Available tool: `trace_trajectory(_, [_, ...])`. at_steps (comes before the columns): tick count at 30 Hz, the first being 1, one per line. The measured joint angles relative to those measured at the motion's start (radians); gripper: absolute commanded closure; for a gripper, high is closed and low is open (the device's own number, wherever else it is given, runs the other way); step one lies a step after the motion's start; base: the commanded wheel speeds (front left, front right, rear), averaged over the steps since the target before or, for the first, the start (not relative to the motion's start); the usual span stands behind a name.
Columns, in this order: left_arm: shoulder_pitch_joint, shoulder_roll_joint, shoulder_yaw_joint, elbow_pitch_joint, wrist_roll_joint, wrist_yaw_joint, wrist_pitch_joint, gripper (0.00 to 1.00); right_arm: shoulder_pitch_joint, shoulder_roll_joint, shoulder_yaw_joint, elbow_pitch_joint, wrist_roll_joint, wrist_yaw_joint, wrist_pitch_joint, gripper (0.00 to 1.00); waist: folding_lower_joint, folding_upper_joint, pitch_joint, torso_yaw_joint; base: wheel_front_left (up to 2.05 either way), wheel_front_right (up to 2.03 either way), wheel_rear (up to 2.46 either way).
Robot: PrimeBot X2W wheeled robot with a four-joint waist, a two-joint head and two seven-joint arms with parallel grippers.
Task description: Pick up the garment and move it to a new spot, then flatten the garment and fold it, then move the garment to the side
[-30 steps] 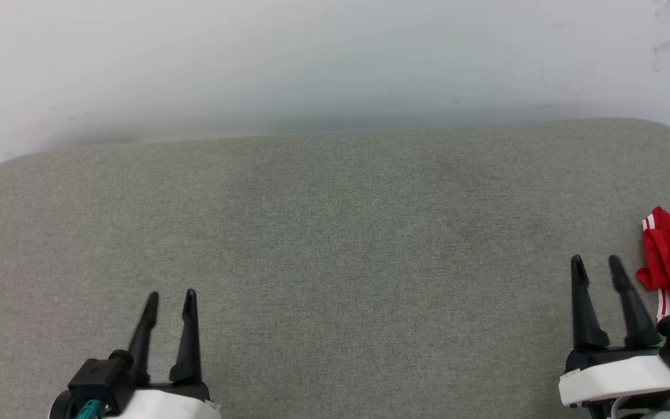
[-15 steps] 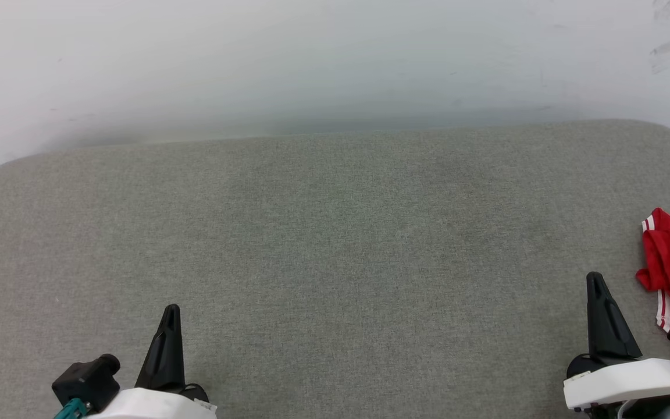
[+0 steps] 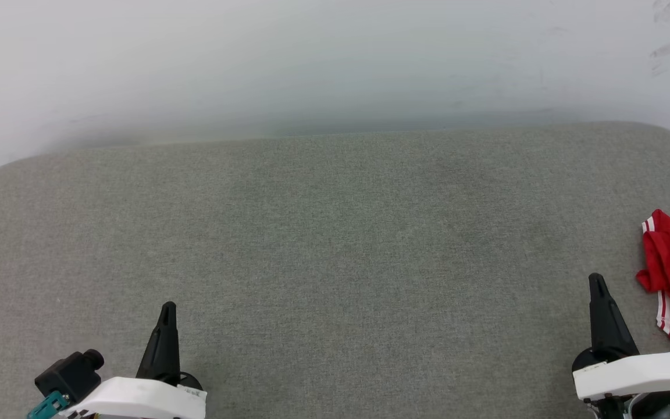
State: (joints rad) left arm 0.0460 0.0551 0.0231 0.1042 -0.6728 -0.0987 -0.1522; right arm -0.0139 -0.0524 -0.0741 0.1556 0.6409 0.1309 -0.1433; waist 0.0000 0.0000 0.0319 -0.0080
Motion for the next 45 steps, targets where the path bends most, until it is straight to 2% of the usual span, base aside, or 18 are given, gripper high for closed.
trace_trajectory(21, [-0.043,0.004,0.017,0.039,-0.282,-0.009,0.070,1.00,-0.023,0.000,-0.009,0.025,0.283,0.000,0.074,1.00,0.0000,0.0000,-0.006,0.002,0.00,0.00,0.00])
trace_trajectory(45, [-0.081,0.006,0.038,0.079,-0.537,-0.016,0.137,1.00,-0.047,0.000,-0.018,0.049,0.544,0.000,0.141,1.00,0.0000,0.0000,-0.013,0.004,0.00,0.00,0.00])
